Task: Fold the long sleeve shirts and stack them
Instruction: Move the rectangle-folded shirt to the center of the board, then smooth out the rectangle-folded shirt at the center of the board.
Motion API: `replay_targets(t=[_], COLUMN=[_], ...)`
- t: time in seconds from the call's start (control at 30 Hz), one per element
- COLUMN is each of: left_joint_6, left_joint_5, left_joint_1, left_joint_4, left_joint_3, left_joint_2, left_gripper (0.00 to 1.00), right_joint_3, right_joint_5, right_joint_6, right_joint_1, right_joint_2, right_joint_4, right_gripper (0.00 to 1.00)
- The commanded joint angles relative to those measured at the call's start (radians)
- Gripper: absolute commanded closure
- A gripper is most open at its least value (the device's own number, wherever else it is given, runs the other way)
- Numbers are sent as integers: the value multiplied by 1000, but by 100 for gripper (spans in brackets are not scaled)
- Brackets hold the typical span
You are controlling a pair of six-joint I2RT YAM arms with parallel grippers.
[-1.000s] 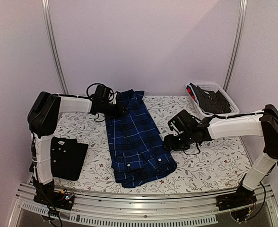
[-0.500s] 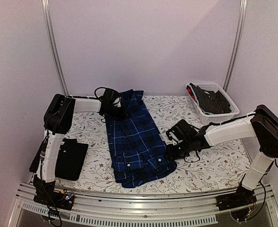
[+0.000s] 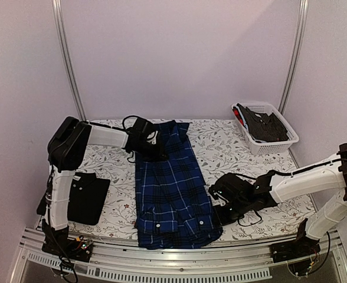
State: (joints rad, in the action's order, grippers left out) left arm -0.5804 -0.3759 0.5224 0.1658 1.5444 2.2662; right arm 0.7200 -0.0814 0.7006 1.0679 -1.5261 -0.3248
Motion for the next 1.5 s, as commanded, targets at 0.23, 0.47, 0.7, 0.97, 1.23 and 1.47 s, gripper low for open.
replay_targets(t=[0.23, 0.47, 0.7, 0.97, 1.23, 1.47], left_joint_6=[1, 42, 82, 70, 63, -39], left_joint_5=[71, 137, 123, 93, 113, 76], left_joint_1=[109, 47, 12, 0, -27, -117], left_joint_4=[48, 79, 199, 221, 180, 138], left_joint_3=[-203, -34, 263, 368, 463, 794], left_joint_2=[-278, -251, -42, 68, 174, 409], left_gripper=[72, 69, 73, 82, 80, 65], right_joint_3=[124, 298, 452, 540, 568, 650], right_joint_5=[156, 176, 98, 25, -7, -30], right_joint_6=[124, -147, -271, -303, -307, -323], right_joint_1=[54, -214, -347, -388, -428, -454], right_joint_2=[212, 126, -39, -186, -257, -353], right_joint_4=[-279, -136, 11, 42, 72, 96], right_gripper=[45, 51, 63, 66, 66, 66])
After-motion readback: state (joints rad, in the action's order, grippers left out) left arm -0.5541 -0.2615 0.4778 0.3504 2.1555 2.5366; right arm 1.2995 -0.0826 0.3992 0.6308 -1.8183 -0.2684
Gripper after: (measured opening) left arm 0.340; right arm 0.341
